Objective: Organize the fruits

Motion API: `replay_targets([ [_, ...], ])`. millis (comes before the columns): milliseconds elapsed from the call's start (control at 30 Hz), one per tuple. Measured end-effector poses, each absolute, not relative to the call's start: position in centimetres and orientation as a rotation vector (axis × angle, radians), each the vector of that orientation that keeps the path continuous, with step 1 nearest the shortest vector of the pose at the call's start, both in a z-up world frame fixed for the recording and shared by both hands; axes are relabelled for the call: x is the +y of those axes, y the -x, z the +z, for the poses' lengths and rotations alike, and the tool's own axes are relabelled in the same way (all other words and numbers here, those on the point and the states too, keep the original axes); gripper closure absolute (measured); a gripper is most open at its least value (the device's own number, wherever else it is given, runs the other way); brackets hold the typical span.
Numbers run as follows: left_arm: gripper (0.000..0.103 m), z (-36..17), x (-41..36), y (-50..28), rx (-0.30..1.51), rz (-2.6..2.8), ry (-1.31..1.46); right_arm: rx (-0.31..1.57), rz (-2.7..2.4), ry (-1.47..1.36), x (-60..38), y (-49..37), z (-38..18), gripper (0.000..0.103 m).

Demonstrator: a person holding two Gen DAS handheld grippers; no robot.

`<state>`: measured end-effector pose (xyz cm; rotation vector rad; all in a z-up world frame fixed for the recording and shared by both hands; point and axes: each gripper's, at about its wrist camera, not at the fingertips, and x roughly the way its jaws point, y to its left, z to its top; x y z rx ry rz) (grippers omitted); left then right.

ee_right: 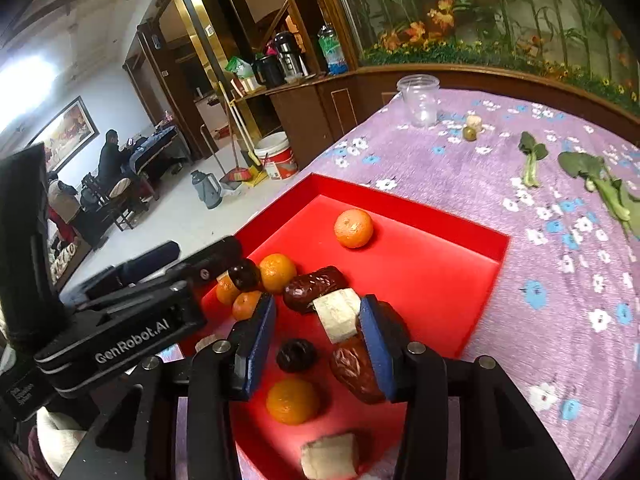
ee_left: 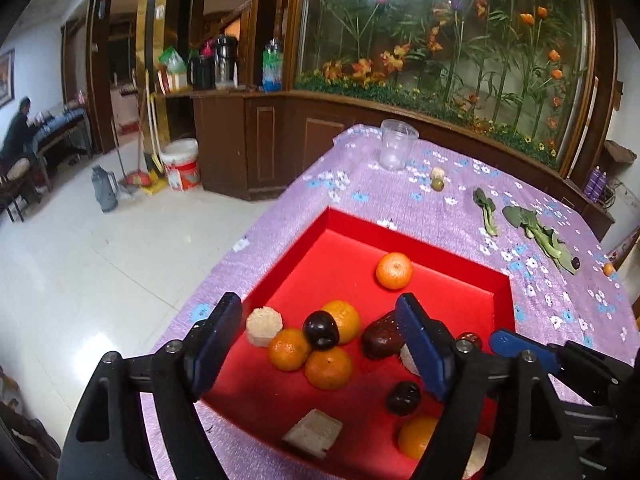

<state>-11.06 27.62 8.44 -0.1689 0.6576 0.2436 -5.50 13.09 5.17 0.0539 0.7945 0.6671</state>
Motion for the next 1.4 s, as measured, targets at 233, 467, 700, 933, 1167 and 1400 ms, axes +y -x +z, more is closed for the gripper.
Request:
replay_targets([
  [233,0.002,11.7,24.3,14.9,0.463,0.405,0.021,0.726,0.610,-0.026,10.6,8.8,6.0,0.042],
  [467,0.000,12.8,22.1,18.1,0.360,0.537,-0.012,0.705,0.580,-0.034,8.4,11.2,5.9,0.037],
  [700,0.000,12.2,21.7,18.6,0.431,0.462,0.046,0.700,0.569,-0.023,7.6,13.0,5.3,0.030],
  [933,0.000,10.7,21.6,17.9,0.520,0.416,0.095,0.658,0.537,0.064,8.1,14.8,4.8,0.022],
  [1167,0.000,10.0,21.6,18.0,0.550,0.408,0.104,0.617,0.525,0.145,9.4,15.9,4.6,0.018],
  [1400,0.000,9.4,21.6,17.8,0.568,0.405,0.104,0.629,0.510,0.143,9.4,15.5,4.3,0.016],
])
